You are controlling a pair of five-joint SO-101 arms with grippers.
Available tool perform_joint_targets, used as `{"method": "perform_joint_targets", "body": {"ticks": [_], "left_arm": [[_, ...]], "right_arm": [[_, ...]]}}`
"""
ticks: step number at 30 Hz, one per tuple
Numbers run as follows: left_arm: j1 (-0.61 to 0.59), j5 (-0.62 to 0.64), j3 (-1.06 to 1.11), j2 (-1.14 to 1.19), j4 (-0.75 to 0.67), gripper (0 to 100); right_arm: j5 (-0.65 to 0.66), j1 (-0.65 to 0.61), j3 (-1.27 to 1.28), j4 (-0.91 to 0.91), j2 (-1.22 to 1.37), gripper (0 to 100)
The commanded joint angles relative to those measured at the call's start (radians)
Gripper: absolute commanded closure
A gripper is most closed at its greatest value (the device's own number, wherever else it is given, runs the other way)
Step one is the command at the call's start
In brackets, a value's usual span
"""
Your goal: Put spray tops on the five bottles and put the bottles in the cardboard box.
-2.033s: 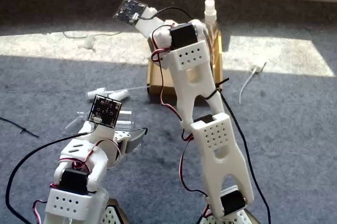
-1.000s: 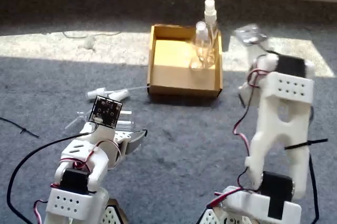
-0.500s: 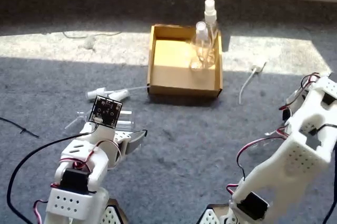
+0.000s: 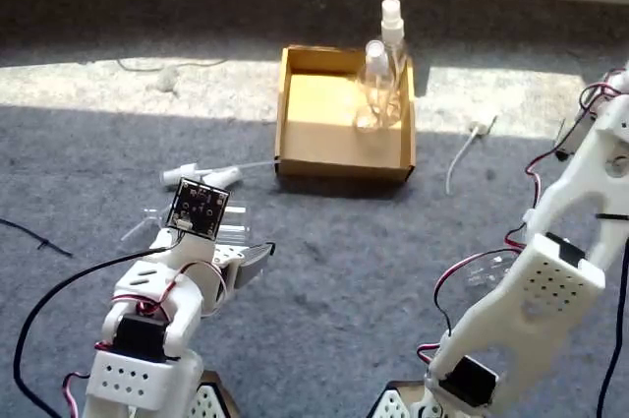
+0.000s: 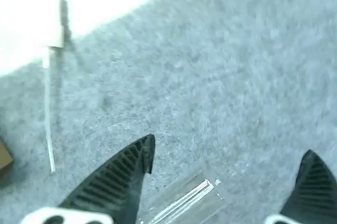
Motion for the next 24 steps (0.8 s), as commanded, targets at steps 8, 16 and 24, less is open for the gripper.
{"method": "perform_joint_targets", "body": {"ticks": [8,16,24], "left_arm": [[-0.015,-0.008,0.027,-0.016,-0.066,66],[-0.015,-0.008,0.027,-0.016,-0.066,66],[-0.015,-0.008,0.027,-0.016,-0.066,66]], "right_arm": [[1.467,-0.084,0.951,-0.012,-0.645,62.8],[1.623,-0.062,1.61,-0.691,-0.837,62.7],[1.72,-0.028,1.678,-0.771,-0.837,62.7]]}}
